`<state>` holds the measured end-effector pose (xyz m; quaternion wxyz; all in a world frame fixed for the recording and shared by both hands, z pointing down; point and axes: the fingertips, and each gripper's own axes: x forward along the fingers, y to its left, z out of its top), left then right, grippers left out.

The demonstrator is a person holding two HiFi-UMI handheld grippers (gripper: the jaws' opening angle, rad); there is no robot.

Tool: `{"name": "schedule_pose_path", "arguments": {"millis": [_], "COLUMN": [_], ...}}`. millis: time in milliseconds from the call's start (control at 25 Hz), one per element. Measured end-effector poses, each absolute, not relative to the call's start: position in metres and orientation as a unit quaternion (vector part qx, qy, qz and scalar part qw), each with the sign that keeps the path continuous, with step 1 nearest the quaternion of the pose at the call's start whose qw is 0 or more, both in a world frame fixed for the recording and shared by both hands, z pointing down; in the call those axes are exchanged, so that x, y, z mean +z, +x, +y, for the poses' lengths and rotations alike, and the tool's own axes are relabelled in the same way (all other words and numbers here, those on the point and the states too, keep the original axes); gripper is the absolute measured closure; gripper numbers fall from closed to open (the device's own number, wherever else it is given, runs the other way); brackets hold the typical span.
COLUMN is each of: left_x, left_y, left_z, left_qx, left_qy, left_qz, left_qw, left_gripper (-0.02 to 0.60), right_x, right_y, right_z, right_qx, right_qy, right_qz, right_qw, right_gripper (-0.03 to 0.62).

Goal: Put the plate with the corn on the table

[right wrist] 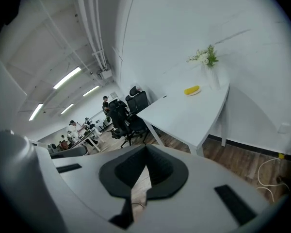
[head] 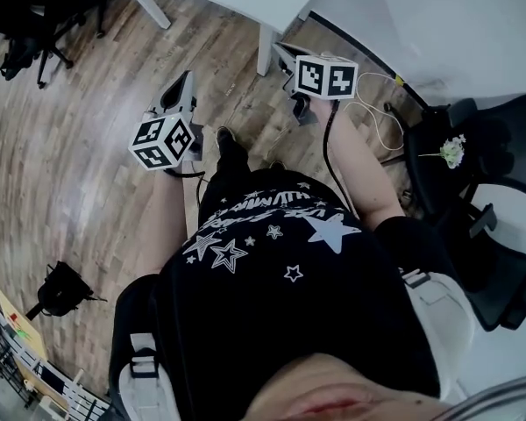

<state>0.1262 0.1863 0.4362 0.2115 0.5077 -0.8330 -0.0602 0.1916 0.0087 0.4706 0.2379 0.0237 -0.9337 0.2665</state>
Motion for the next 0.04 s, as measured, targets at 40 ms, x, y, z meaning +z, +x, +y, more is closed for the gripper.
{"name": "schedule_pose_path", "arguments": {"millis": [40], "left_x": [0.436], "left_y": [0.1323], "left_z": [0.1889], "left_qx": [-0.063], "left_qy": [0.505], "left_qz": [-0.834], "left_qw": [0.211], "left_gripper": [0.574], "right_x": [0.4671], "right_y": [0.1975], "right_z": [0.0115], "right_qx": [0.263], "right_qy": [0.02], "right_qz": [-0.936], "right_qw": [0.234], "right_gripper": [0.588]}}
